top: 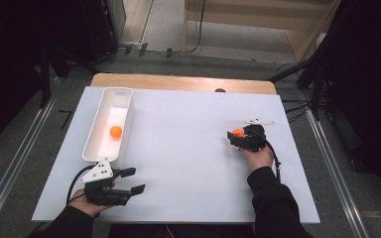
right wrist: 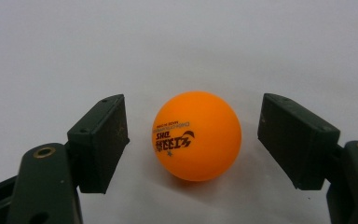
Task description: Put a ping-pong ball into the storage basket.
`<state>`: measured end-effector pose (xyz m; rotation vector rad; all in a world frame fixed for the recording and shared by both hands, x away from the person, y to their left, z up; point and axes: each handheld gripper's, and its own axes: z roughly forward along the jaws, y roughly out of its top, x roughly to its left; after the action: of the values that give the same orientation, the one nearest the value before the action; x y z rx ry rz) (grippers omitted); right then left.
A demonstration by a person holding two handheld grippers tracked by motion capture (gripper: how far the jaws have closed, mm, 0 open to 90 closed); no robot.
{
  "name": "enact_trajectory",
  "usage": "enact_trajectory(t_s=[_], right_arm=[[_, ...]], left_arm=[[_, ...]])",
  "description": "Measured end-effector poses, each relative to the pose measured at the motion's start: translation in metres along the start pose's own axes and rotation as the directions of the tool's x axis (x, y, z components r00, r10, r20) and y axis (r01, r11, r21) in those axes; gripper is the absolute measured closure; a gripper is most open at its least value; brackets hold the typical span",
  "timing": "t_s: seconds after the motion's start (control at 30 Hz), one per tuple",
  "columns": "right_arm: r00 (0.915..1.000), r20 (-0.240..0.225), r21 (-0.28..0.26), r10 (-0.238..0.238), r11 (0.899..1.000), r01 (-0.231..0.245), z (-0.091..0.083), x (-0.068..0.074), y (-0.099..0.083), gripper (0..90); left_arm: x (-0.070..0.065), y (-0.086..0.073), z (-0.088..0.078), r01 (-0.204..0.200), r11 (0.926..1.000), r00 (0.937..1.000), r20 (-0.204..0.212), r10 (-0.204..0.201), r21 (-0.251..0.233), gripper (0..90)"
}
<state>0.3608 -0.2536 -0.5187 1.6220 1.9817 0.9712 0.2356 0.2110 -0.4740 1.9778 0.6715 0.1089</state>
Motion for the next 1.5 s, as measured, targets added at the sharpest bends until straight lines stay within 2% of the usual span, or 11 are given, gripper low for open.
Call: enact_trajectory(t_s=[0.17, 0.4, 0.6, 0.9, 1.03, 1.5], right_arm=[[0.9996, 0.021, 0.032, -0.019, 0.999, 0.019, 0.0034, 0.0004, -0.0015, 22.8], [0.9964, 0.056, 0.043, -0.063, 0.997, 0.06, 0.0049, 0.0053, -0.0027, 23.6], [0.9953, 0.068, 0.038, -0.068, 0.997, 0.066, 0.0054, 0.0061, -0.0029, 24.8], [0.9959, 0.059, 0.028, -0.068, 0.997, 0.067, 0.0039, 0.0065, -0.0035, 38.0], [0.9958, 0.06, 0.023, -0.069, 0.997, 0.068, 0.0029, 0.0063, -0.0037, 47.3], [0.996, 0.055, 0.026, -0.07, 0.997, 0.069, 0.0027, 0.0066, -0.0029, 48.4]], left_arm=[[-0.0003, 0.0001, 0.0, -0.002, 1.0, 1.0, 0.0, 0.002, 0.003, 31.4], [-0.0004, 0.0, 0.0001, -0.001, 1.0, 1.0, 0.001, 0.001, 0.003, 31.4], [-0.0005, 0.0, 0.0004, -0.001, 1.0, 1.0, 0.0, 0.001, 0.002, 31.4], [-0.0006, 0.0, -0.0001, -0.003, 1.0, 1.0, 0.002, 0.003, 0.005, 31.4], [-0.0007, 0.0, 0.0001, -0.002, 1.0, 1.0, 0.002, 0.002, 0.005, 31.3], [-0.0007, 0.0, 0.0, -0.002, 1.0, 1.0, 0.003, 0.002, 0.005, 31.3]])
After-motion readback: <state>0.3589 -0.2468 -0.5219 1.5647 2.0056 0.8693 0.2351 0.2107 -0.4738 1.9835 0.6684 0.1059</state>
